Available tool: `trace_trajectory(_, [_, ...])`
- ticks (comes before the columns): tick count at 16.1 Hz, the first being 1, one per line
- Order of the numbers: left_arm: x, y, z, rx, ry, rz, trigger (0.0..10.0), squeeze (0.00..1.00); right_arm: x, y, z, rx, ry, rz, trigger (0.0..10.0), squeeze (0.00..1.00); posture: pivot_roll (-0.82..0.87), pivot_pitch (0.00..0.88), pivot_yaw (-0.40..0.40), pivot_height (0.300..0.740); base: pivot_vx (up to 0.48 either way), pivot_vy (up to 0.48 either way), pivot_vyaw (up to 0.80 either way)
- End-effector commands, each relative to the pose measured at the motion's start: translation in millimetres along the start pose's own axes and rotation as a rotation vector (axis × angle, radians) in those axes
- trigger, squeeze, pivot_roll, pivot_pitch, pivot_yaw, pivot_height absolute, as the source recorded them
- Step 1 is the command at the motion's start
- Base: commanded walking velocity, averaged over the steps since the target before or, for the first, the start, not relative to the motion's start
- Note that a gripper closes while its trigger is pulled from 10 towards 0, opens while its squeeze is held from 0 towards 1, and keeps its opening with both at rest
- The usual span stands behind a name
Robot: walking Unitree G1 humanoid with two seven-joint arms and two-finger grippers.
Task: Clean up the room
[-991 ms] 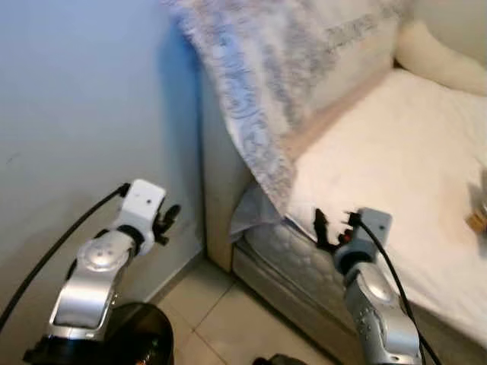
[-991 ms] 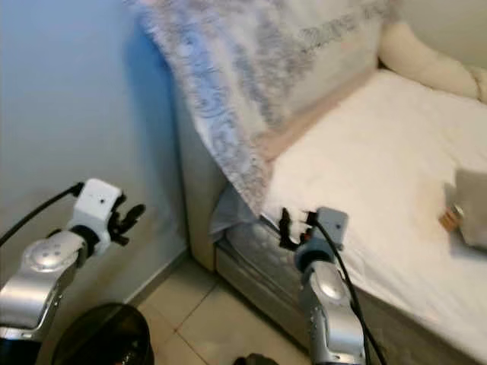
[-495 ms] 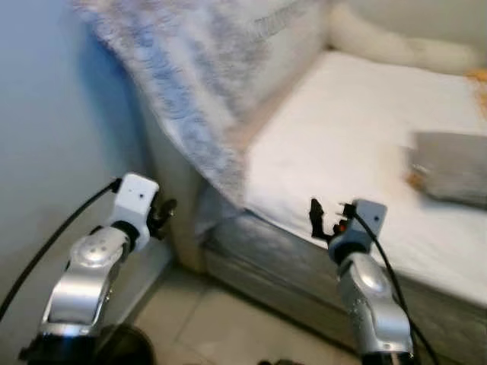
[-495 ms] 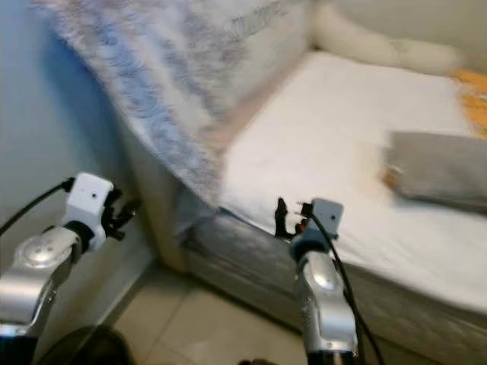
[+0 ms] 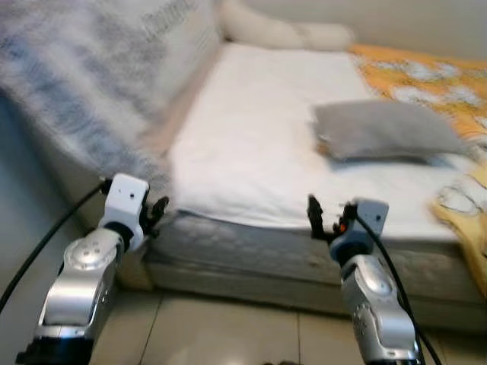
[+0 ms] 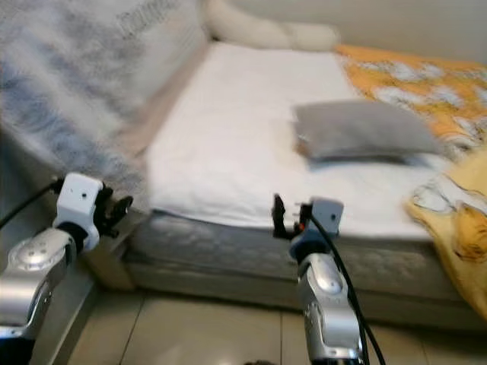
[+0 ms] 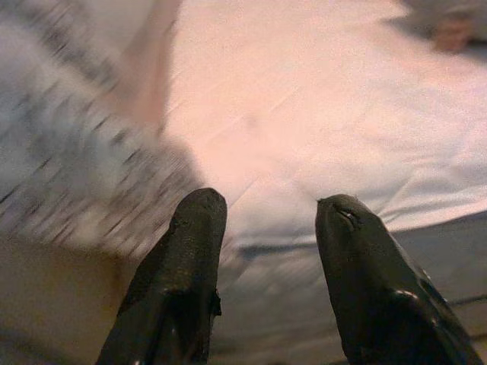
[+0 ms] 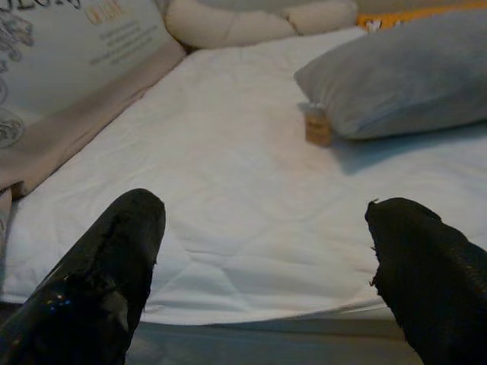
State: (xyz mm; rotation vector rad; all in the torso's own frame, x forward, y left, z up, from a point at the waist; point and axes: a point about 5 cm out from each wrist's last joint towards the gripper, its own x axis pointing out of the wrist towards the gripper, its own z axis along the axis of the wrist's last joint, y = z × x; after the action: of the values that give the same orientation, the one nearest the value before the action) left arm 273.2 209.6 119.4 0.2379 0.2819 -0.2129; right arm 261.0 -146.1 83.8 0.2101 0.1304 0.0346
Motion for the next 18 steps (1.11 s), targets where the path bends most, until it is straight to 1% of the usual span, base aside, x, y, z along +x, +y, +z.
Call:
trace_trajectory(1, [2.6, -5.1, 3.9, -0.017, -0.020, -0.015, 10.0, 0.00, -4.7, -9.9, 1.0, -0.014, 0.007, 0.008, 10.0, 1.00, 0.10, 0.000, -0.028, 0.740, 0.000, 0.000, -0.78])
trace_trajectory(3, [4.9, -6.7, 5.3, -0.034, -0.030, -0.002, 10.0, 0.00, -4.8, -15.7, 1.1, -0.024, 0.011, 0.003, 10.0, 1.00, 0.09, 0.000, -0.034, 0.740, 0.000, 0.000, -0.78])
trace_trajectory(4, [6.7, -7.4, 7.0, -0.050, -0.047, 0.004, 10.0, 0.00, -3.3, -15.9, 2.1, -0.008, 0.002, -0.009, 10.0, 1.00, 0.08, 0.000, -0.032, 0.740, 0.000, 0.000, -0.77])
trace_trajectory(6, [8.8, -6.7, 10.2, -0.029, -0.069, 0.028, 10.0, 0.00, 0.8, -10.9, 6.1, 0.000, -0.015, 0.010, 10.0, 1.00, 0.07, 0.000, -0.030, 0.740, 0.000, 0.000, -0.78])
trace_trajectory(7, [12.1, -6.2, 15.7, 0.005, -0.114, 0.044, 10.0, 0.00, 6.0, -4.8, 13.6, -0.015, -0.042, 0.000, 10.0, 0.00, 0.06, 0.000, -0.032, 0.740, 0.000, 0.000, 0.00])
trace_trajectory(8, [13.2, -7.0, 17.3, -0.004, -0.129, 0.040, 10.0, 0.00, 7.4, -3.9, 15.8, -0.040, -0.051, -0.007, 10.0, 0.00, 0.06, 0.000, -0.032, 0.740, 0.000, 0.000, 0.00])
trace_trajectory(9, [14.3, -8.6, 19.0, -0.019, -0.137, 0.032, 10.0, 0.00, 8.5, -2.4, 16.3, -0.027, -0.049, 0.005, 10.0, 0.00, 0.06, 0.000, -0.032, 0.740, 0.000, 0.000, 0.00])
trace_trajectory(12, [18.9, -15.0, 23.2, -0.033, -0.157, 0.015, 10.0, 0.00, 14.6, -3.7, 19.1, -0.030, -0.037, -0.007, 10.0, 0.00, 0.05, 0.000, -0.034, 0.740, 0.307, 0.000, 0.00])
trace_trajectory(16, [21.8, -17.6, 21.7, -0.050, -0.163, 0.012, 10.0, 0.00, 17.7, -3.7, 21.2, -0.057, -0.037, -0.005, 10.0, 0.00, 0.04, 0.000, -0.027, 0.740, 0.345, 0.000, 0.00])
trace_trajectory(18, [22.1, -17.9, 21.7, -0.052, -0.163, 0.012, 10.0, 0.00, 18.4, -3.4, 21.2, -0.044, -0.034, -0.005, 10.0, 0.00, 0.05, 0.000, -0.029, 0.740, 0.379, 0.000, -0.80])
